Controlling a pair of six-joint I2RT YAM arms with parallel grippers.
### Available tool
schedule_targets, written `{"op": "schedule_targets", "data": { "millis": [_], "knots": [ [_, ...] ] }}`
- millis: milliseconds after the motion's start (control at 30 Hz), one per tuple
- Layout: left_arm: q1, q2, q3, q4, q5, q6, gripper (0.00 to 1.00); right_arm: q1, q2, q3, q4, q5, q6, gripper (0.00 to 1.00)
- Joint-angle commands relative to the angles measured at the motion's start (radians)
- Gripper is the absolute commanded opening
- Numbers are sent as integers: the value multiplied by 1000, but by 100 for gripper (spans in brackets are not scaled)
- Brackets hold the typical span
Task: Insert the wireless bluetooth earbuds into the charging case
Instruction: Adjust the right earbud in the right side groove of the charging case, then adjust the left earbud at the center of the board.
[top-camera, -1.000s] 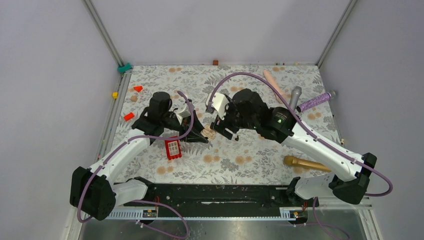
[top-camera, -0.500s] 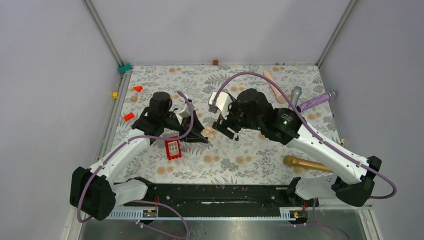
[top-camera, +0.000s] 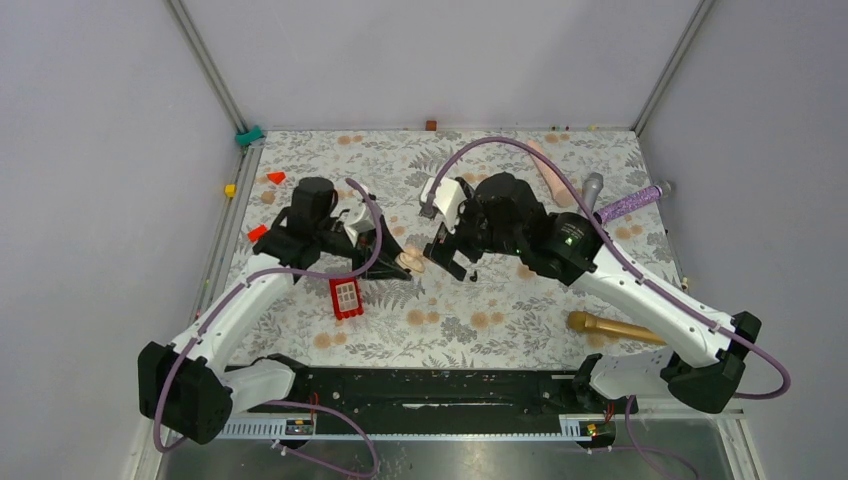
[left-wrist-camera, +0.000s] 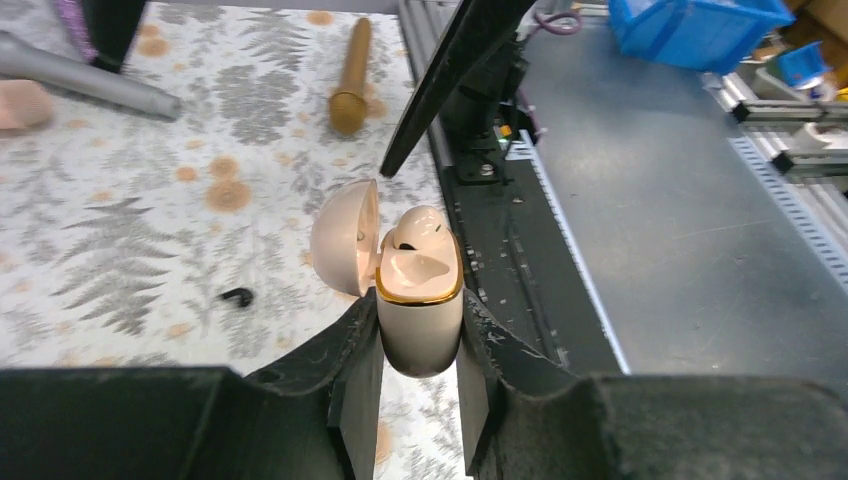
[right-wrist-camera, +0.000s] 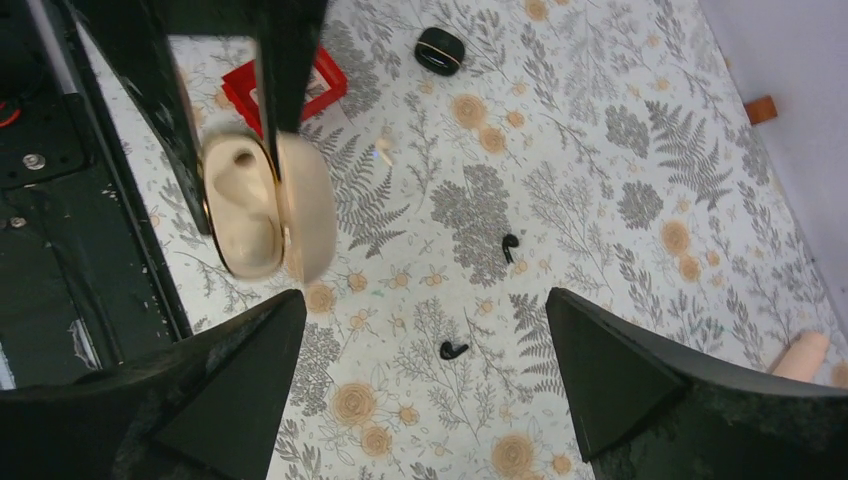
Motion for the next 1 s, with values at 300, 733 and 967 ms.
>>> {"op": "schedule_targets", "data": {
  "millis": [300,733,967],
  "knots": [
    [283,-135,127,-538,-65,496,0,-195,200,88,14,-183,76,100],
    [467,-318,5,-633,-32,642,0,-195,981,741,-317,-451,246,99],
    [503,-350,-11,-648,-15,663,0,-169,1147,854,-306,-599,413,97]
  ]
}}
